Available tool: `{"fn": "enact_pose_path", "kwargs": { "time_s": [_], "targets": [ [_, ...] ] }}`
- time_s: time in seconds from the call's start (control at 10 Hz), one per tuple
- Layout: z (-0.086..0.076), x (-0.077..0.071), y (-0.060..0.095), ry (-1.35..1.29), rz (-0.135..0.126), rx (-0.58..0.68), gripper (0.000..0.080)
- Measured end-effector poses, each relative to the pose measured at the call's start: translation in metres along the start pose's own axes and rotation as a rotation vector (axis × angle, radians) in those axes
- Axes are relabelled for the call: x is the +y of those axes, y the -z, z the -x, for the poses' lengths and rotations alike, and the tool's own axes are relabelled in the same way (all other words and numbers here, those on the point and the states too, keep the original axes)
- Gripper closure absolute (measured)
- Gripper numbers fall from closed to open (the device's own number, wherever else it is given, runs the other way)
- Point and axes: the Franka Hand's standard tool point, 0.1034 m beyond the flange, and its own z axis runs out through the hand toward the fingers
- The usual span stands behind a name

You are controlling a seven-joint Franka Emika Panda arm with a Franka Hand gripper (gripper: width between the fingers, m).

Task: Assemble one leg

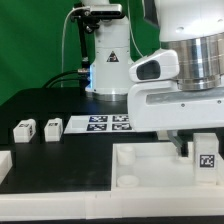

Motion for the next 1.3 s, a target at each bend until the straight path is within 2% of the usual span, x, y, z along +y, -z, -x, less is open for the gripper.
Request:
{"fn": "enact_pose_path", "kwargs": {
  "time_s": [0.1,0.2,0.3,0.4,0.6,0.8,1.1,1.2,1.3],
  "targets": [
    [0.0002,0.0,-0.0002,-0.053,-0.002,-0.001,0.0436],
    [0.0003,0.0003,-0.0004,-0.133,-0.001,-0.001,0.0505],
    [0.0002,0.0006,-0.0005,-0.193,-0.001,-0.001,0.0505],
    [-0.0005,0.0018,-0.0005,-0.372,-0.01,-0.005,0.0505],
    [0.0001,0.0022,-0.0011,-0.808,-0.011,-0.007,0.0505],
    [-0.0015,0.0056,-0.0012,-1.171,-0.046,-0.042,0.0505],
    [-0.0004,0.0045,-0.0018,-1.285,-0.049,-0.05,0.0505],
    [-0.0003,0.0045,-0.002,-1.267,-0.049,-0.05,0.0422],
    [0.0008,0.0033,-0.0031,-1.179,-0.048,-0.048,0.0422]
  ]
}}
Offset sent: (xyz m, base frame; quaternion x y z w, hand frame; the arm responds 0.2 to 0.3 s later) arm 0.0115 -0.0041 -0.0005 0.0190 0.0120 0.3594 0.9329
